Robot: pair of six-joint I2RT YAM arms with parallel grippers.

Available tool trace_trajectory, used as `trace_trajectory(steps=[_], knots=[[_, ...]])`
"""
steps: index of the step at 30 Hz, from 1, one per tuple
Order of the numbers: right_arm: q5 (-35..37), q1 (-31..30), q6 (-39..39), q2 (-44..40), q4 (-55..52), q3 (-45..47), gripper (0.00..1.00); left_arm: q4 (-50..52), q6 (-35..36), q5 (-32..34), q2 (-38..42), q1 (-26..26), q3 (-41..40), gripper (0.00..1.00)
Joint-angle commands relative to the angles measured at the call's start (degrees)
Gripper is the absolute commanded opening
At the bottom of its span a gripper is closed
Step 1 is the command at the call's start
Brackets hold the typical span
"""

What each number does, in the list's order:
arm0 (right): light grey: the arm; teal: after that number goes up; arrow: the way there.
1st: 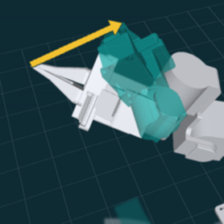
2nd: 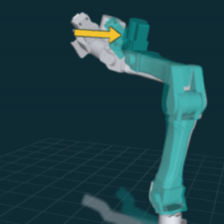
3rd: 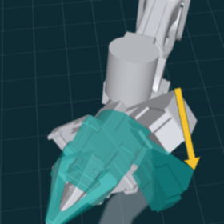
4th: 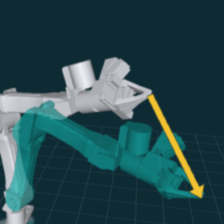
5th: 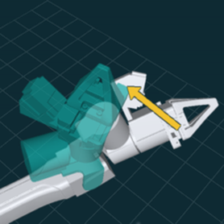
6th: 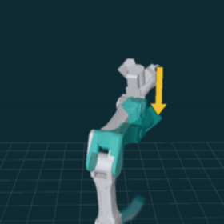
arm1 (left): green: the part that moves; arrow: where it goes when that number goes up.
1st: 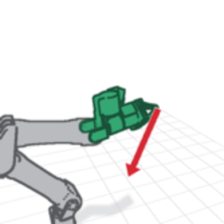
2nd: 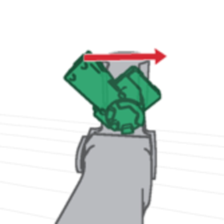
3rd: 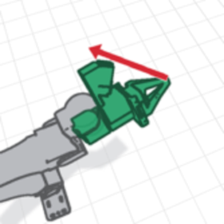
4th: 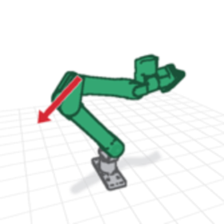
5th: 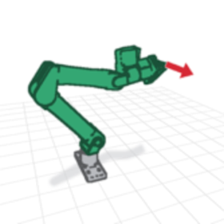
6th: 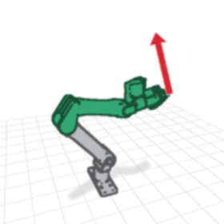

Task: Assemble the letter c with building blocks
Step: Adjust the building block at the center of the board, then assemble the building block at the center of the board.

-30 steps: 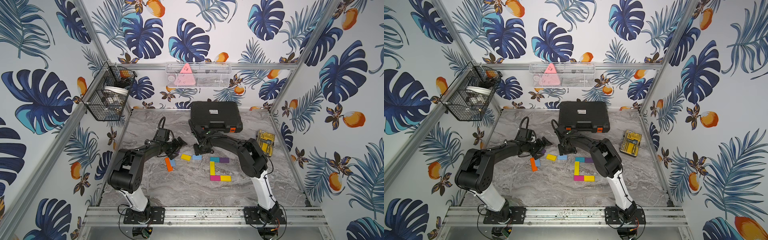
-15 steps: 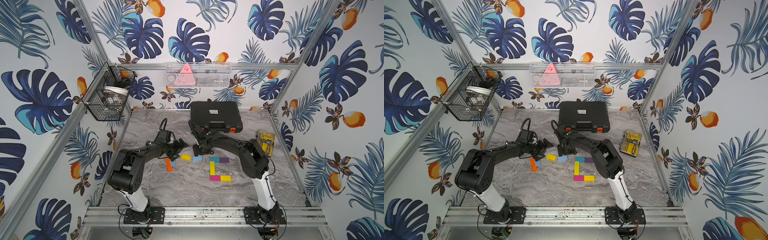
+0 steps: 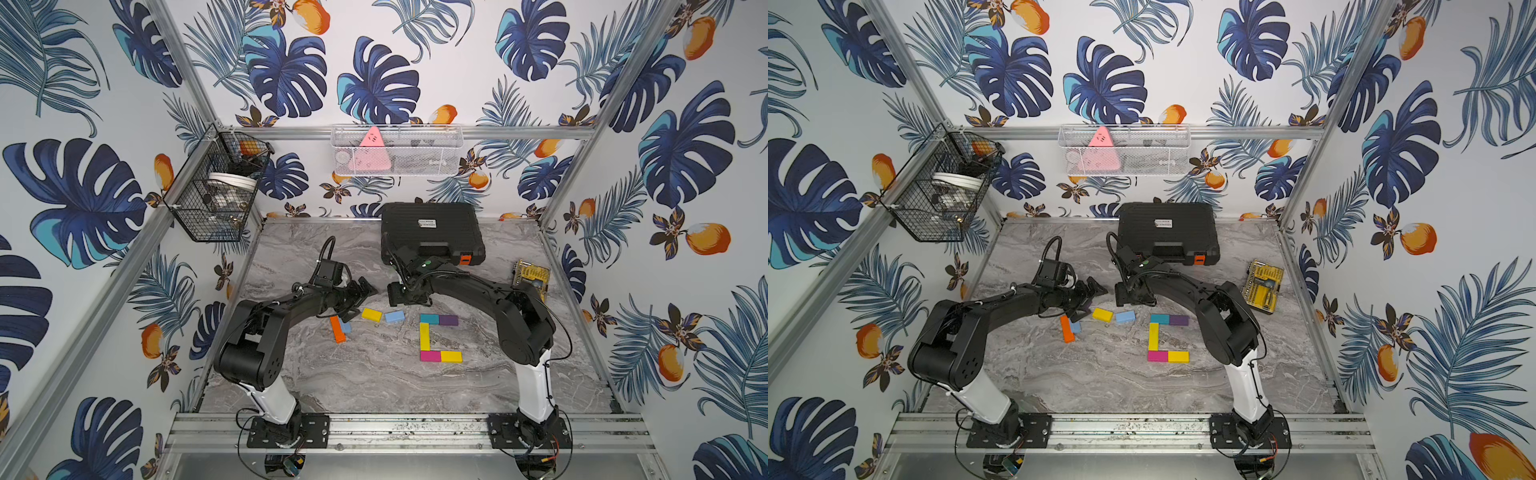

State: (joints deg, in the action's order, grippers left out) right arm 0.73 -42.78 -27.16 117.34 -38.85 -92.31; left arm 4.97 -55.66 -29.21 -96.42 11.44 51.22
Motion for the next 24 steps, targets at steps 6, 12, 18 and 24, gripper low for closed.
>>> trace_trajectory(steps=[6, 12, 18, 24], knots=[[-1.38, 0.07, -4.67, -5.81, 2.76, 5.24, 0.74, -0.18, 0.9, 1.32, 1.32, 1.04, -0.58, 0.99], [-3.14, 0.13, -6.24, -7.0, 4.23, 8.0, 0.74, -0.47, 0.73, 1.81, 0.99, 1.12, -0.6, 0.99], [-5.78, 0.16, -6.81, -6.16, 5.58, 9.24, 0.75, -0.44, 1.17, 1.9, 0.58, 1.13, -0.85, 0.99], [-8.4, 0.09, -7.83, -5.13, 7.36, 10.39, 0.76, -1.19, 1.21, 1.22, 0.84, 1.43, -1.51, 0.99]])
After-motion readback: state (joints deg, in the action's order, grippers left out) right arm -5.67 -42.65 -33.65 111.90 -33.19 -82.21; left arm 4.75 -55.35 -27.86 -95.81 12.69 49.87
